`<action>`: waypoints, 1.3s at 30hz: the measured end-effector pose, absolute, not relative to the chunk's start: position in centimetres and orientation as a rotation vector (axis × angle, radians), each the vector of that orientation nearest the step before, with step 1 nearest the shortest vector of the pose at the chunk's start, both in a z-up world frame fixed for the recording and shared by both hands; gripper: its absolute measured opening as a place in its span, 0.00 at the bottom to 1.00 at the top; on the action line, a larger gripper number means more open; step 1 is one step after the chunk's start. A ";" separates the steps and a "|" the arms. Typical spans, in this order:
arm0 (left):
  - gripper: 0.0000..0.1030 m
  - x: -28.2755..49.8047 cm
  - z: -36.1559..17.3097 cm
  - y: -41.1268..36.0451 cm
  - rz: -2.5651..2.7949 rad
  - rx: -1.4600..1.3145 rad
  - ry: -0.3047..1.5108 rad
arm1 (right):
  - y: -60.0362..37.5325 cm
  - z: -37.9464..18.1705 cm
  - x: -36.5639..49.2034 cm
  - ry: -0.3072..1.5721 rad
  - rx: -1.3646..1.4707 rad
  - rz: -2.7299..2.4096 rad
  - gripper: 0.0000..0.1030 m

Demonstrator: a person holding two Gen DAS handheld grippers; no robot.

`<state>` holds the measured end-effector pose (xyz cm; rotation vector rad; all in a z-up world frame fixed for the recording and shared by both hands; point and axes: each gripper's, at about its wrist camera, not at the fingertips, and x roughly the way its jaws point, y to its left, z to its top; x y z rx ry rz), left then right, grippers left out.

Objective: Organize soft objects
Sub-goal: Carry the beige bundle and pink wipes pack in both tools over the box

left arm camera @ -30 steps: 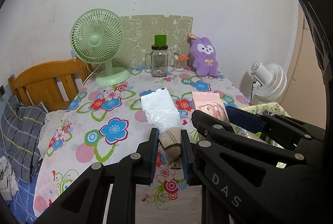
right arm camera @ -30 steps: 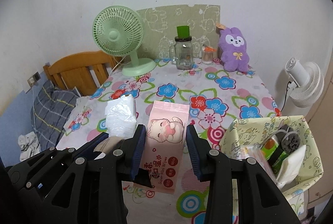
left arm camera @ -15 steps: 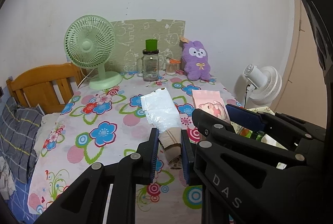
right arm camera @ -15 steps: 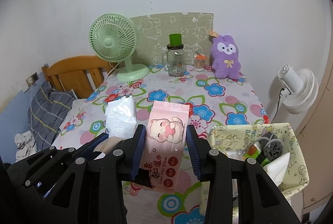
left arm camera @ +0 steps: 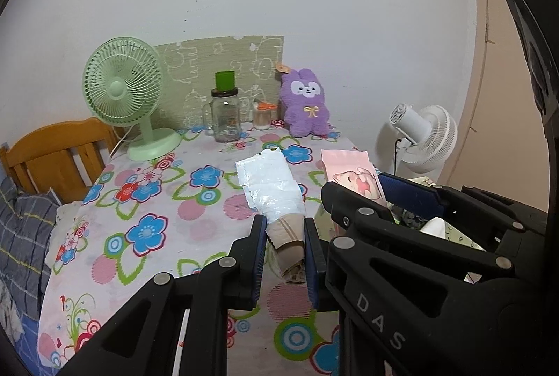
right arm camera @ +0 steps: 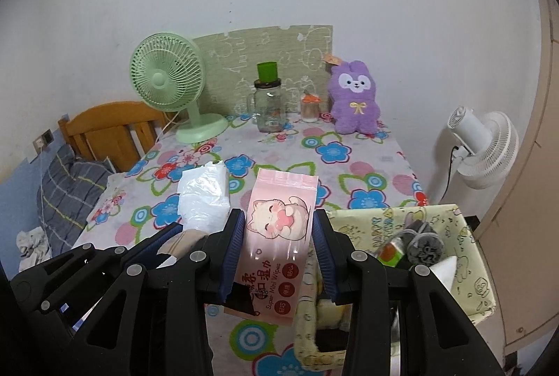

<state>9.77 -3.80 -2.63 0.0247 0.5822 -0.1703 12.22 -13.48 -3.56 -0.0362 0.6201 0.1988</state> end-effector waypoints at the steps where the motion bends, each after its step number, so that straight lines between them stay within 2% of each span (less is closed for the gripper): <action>1: 0.18 9.7 -2.6 -4.1 -0.173 0.029 0.581 | -13.7 -3.5 12.2 0.619 -0.035 0.197 0.41; 39: 0.18 11.8 -4.1 -13.8 -0.344 0.095 0.615 | -23.9 -4.8 12.5 0.626 0.034 0.026 0.42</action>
